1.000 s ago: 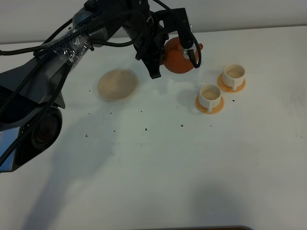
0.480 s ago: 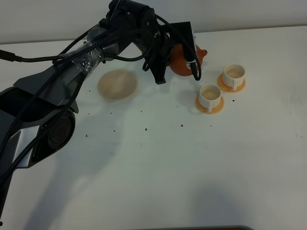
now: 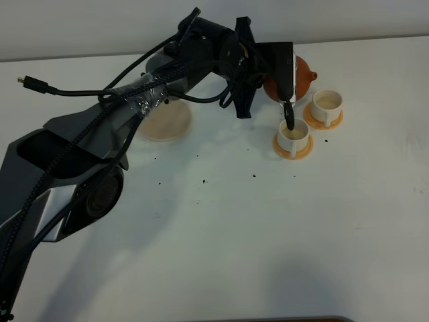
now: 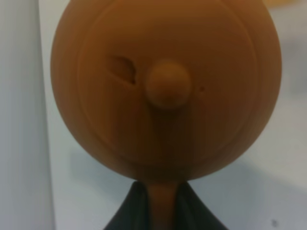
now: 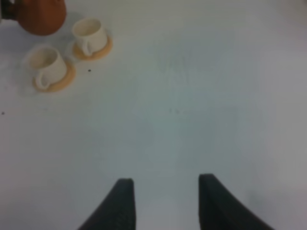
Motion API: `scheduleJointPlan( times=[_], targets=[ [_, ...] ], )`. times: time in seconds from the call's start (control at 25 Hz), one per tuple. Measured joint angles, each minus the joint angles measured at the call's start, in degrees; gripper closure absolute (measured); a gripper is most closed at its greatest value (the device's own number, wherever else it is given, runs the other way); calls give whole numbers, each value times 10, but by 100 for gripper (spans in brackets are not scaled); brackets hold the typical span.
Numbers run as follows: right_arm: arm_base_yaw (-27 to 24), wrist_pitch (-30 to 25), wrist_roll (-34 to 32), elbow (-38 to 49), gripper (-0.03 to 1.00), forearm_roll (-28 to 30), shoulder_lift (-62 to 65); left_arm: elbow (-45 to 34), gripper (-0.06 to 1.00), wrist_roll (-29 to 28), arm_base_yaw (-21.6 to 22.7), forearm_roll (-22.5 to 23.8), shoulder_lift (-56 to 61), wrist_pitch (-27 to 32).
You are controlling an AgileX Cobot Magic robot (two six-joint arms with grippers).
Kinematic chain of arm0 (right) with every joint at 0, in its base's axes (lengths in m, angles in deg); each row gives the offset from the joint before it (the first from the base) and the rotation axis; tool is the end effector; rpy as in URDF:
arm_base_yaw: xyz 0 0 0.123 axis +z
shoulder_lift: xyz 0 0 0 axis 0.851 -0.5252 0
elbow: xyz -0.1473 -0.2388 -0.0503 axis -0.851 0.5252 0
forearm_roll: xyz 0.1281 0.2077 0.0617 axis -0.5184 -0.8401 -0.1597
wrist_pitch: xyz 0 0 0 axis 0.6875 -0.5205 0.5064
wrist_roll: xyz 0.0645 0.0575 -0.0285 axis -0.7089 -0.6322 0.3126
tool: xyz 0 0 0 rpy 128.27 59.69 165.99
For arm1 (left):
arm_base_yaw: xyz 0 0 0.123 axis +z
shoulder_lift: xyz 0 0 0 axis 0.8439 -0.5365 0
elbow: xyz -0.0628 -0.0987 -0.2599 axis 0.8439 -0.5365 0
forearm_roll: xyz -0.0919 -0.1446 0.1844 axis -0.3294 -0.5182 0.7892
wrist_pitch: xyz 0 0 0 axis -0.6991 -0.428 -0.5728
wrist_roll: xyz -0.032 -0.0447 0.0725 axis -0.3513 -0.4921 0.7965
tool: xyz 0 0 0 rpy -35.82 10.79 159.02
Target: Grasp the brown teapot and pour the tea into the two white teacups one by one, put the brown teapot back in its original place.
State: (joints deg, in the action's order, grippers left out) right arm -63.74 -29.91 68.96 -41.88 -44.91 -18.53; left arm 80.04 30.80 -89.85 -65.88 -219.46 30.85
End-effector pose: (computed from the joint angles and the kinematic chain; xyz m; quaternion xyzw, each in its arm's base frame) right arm -0.0025 0.0198 0.2753 -0.0546 0.8548 0.0445 0.5142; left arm 0.4837 -0.3027 0.1571 0.7145 0.5821 0.1378 0.3628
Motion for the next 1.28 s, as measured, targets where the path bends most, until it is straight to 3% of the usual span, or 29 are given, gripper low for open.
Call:
scheduleJointPlan(
  times=[0.16, 0.64, 1.28],
  targets=[
    [0, 0, 0, 0, 66, 0, 0, 0, 84, 14, -6, 10, -3, -30],
    [0, 0, 0, 0, 66, 0, 0, 0, 84, 28, -17, 134, -3, -69],
    [0, 0, 0, 0, 66, 0, 0, -1, 84, 29, -33, 212, -28, -113]
  ],
)
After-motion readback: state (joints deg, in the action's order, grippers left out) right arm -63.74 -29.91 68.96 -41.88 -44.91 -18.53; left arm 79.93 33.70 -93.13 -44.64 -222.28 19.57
